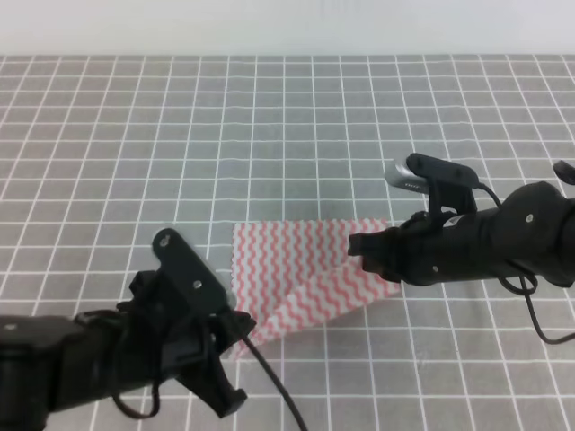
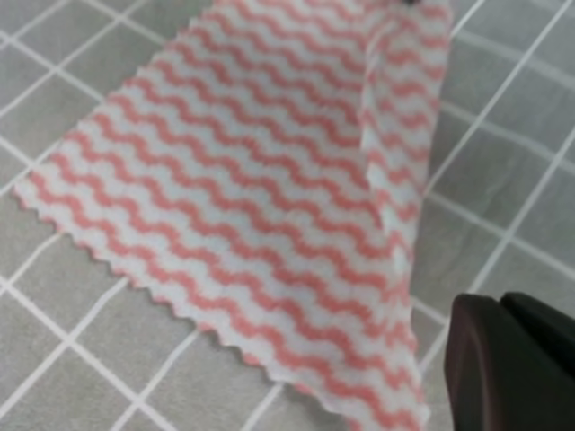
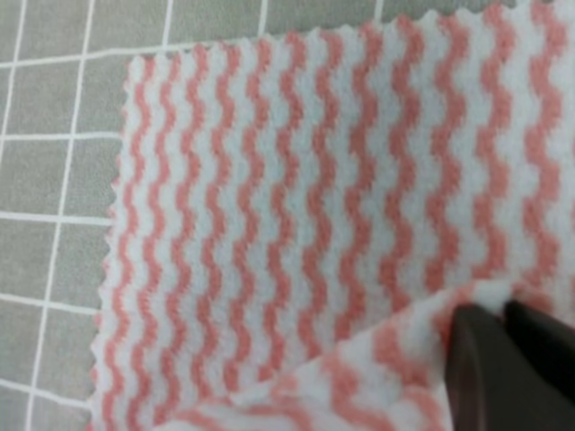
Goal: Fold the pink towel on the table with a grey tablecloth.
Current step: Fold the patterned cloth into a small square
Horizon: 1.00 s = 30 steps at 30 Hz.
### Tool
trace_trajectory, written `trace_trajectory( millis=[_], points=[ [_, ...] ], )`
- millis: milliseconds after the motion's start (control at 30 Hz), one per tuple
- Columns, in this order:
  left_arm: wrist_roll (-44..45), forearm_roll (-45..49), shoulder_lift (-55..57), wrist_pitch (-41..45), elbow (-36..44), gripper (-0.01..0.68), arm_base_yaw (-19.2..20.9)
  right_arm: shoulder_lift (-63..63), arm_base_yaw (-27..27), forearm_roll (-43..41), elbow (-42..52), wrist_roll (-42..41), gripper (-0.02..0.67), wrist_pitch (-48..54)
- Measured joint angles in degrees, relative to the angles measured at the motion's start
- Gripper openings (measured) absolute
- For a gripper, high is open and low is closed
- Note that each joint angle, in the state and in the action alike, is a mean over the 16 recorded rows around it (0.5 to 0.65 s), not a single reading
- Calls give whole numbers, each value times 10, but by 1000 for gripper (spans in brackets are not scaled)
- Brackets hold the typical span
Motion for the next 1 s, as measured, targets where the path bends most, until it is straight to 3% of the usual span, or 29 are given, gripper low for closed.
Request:
trace_trajectory(
  millis=[133, 500, 600, 1000],
  points=[
    [10, -1, 24, -26, -12, 68, -16, 4, 0, -1, -6, 0, -14, 0],
    [58, 2, 67, -36, -23, 313, -22, 6, 0, -4, -9, 0, -15, 0],
    [73, 3, 77, -41, -23, 352, -22, 5, 0, -5, -9, -1, -15, 0],
    [112, 2, 120, -74, -23, 384, -22, 4, 0, -7, -9, -8, -15, 0]
  ],
)
